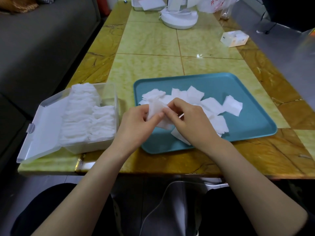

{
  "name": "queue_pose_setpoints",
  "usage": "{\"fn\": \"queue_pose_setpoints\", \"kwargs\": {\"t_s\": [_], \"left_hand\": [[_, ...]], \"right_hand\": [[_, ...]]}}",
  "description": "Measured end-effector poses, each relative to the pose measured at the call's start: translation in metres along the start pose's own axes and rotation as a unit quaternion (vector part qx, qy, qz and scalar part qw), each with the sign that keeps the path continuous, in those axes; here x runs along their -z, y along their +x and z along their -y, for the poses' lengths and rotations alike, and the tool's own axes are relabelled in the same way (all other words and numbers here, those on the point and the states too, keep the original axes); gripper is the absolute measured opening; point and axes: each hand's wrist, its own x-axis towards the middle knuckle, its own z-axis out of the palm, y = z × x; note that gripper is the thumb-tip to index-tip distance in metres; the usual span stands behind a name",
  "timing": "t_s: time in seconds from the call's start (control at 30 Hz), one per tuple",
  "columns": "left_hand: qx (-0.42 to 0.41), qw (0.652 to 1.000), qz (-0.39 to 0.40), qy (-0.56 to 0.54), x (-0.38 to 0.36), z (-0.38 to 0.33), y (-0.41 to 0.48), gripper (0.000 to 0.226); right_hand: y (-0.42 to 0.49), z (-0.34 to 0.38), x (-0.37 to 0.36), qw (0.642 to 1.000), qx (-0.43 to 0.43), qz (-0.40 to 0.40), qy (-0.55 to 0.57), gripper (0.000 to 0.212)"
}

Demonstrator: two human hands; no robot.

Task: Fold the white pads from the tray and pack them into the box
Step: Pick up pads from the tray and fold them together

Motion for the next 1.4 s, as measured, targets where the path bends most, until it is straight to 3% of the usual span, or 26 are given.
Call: {"fn": "queue_pose_setpoints", "kwargs": {"t_s": [0.17, 0.27, 0.37, 0.43, 0.6, 0.7, 0.8, 0.93, 1.03, 1.13, 1.23, 1.4], "left_hand": [[-0.009, 0.998, -0.055, 0.010, 0.004, -0.001, 0.003, 0.029], [-0.014, 0.997, -0.068, 0.035, 0.004, 0.002, 0.004, 0.029], [-0.017, 0.997, -0.059, 0.044, 0.001, 0.005, 0.005, 0.035], [-0.015, 0.997, -0.052, 0.050, -0.001, 0.006, 0.005, 0.038], [-0.019, 0.996, -0.049, 0.070, -0.002, 0.008, 0.007, 0.048], [-0.024, 0.996, -0.054, 0.073, -0.001, 0.009, 0.008, 0.034], [-0.030, 0.993, -0.070, 0.088, -0.001, 0.010, 0.008, 0.028], [-0.051, 0.989, -0.060, 0.123, -0.002, 0.010, 0.006, 0.026], [-0.047, 0.992, -0.011, 0.119, -0.007, 0.006, 0.002, 0.031], [-0.041, 0.994, 0.048, 0.093, -0.013, 0.003, -0.001, 0.022], [-0.035, 0.996, 0.053, 0.068, -0.016, 0.008, 0.001, 0.023], [-0.008, 0.999, 0.042, -0.016, -0.017, 0.006, 0.002, 0.060]], "right_hand": [[0.003, -0.013, 0.013, 0.996, -0.033, 0.054, -0.065, 0.022], [-0.001, -0.023, 0.018, 0.959, -0.056, 0.177, -0.216, 0.039], [-0.004, -0.025, 0.018, 0.941, -0.061, 0.225, -0.244, 0.050], [-0.003, -0.023, 0.020, 0.949, -0.075, 0.213, -0.219, 0.047], [0.000, -0.021, 0.018, 0.963, -0.054, 0.175, -0.198, 0.010], [0.002, -0.021, 0.017, 0.990, -0.073, 0.105, -0.051, 0.010], [0.004, -0.014, 0.021, 0.992, -0.071, 0.050, 0.094, 0.008], [0.002, -0.001, 0.027, 0.965, -0.058, 0.111, 0.228, 0.013], [0.001, -0.001, 0.022, 0.967, -0.039, 0.120, 0.223, 0.023], [0.003, -0.005, 0.016, 0.979, -0.047, 0.097, 0.174, 0.034], [0.005, -0.008, 0.015, 0.983, -0.072, 0.068, 0.156, 0.038], [0.003, -0.008, 0.013, 0.980, -0.103, 0.040, 0.168, 0.036]]}}
